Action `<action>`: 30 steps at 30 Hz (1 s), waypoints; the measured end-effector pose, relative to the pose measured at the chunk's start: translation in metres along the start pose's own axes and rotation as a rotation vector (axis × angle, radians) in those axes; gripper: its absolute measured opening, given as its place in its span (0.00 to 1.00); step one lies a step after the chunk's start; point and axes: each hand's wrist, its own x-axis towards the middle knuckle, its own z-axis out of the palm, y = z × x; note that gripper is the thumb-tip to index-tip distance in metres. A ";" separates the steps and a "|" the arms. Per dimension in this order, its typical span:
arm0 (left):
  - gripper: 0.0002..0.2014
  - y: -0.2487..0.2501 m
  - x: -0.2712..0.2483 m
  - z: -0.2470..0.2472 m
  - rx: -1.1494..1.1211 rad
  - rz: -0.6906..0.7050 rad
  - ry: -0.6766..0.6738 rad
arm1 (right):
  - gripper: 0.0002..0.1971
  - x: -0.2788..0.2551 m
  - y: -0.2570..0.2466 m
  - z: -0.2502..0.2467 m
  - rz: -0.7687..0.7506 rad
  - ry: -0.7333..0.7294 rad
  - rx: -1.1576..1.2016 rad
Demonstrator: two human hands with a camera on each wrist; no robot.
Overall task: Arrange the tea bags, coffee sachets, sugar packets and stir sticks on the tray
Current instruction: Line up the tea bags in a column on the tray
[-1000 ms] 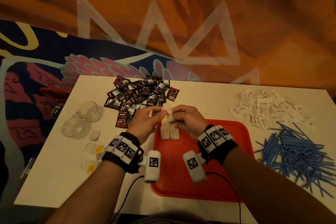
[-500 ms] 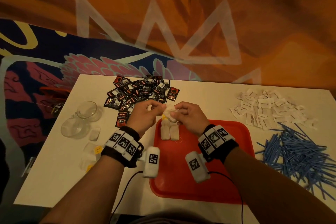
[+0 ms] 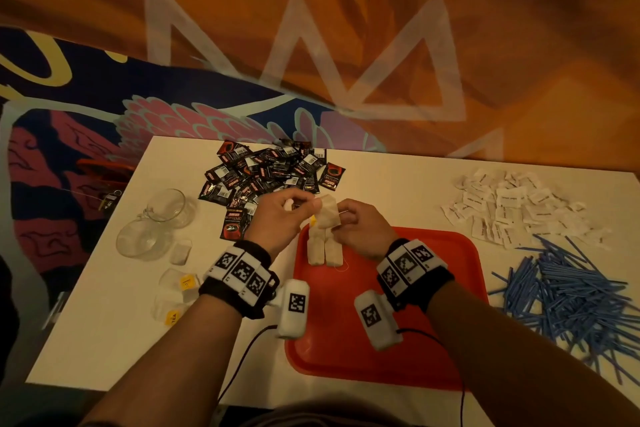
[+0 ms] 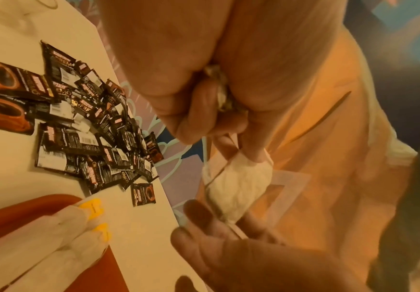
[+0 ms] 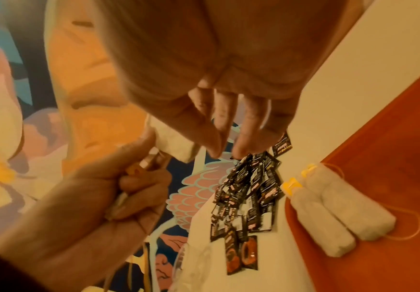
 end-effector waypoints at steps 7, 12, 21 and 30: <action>0.02 -0.001 0.004 -0.004 0.101 0.096 -0.048 | 0.04 -0.002 -0.003 0.002 -0.189 0.119 0.002; 0.03 -0.014 0.006 -0.005 0.108 0.084 0.009 | 0.02 -0.001 0.008 0.012 -0.100 0.062 -0.010; 0.07 -0.074 -0.007 -0.029 0.096 -0.253 0.087 | 0.17 0.012 0.072 0.057 0.402 0.064 -0.268; 0.06 -0.107 -0.029 -0.061 0.015 -0.374 0.172 | 0.16 0.031 0.109 0.091 0.582 0.171 -0.207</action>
